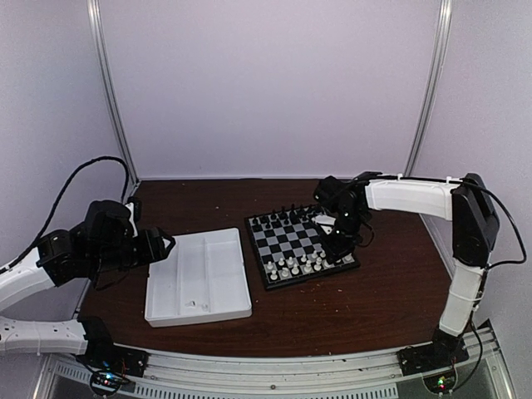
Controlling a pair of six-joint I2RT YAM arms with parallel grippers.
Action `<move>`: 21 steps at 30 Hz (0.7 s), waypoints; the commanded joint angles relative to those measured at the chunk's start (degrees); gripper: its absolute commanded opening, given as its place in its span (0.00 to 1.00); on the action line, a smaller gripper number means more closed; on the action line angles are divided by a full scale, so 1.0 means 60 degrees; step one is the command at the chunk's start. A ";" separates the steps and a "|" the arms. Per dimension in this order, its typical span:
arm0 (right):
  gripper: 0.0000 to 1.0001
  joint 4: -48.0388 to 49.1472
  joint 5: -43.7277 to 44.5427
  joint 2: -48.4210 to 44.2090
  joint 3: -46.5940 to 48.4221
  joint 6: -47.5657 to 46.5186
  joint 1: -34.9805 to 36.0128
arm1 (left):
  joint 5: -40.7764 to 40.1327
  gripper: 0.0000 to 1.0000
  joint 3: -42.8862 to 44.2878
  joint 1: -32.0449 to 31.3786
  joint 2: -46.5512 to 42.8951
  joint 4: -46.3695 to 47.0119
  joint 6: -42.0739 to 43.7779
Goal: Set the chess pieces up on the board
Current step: Place the chess piece on the chessboard.
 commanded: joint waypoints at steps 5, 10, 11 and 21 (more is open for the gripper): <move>0.01 0.0155 0.0501 0.0525 0.0411 -0.0131 -0.0190 | -0.0035 0.68 0.0380 0.0071 0.0267 0.0074 0.0299; 0.01 0.0204 0.0579 0.0666 0.0517 -0.0123 -0.0252 | -0.0032 0.68 0.0428 0.0071 0.0357 0.0066 0.0326; 0.01 0.0222 0.0636 0.0689 0.0519 -0.0130 -0.0244 | -0.0042 0.68 0.0419 0.0071 0.0383 0.0073 0.0334; 0.02 0.0281 0.0695 0.0827 0.0561 -0.0129 -0.0272 | -0.0071 0.69 0.0537 0.0071 0.0553 0.0070 0.0415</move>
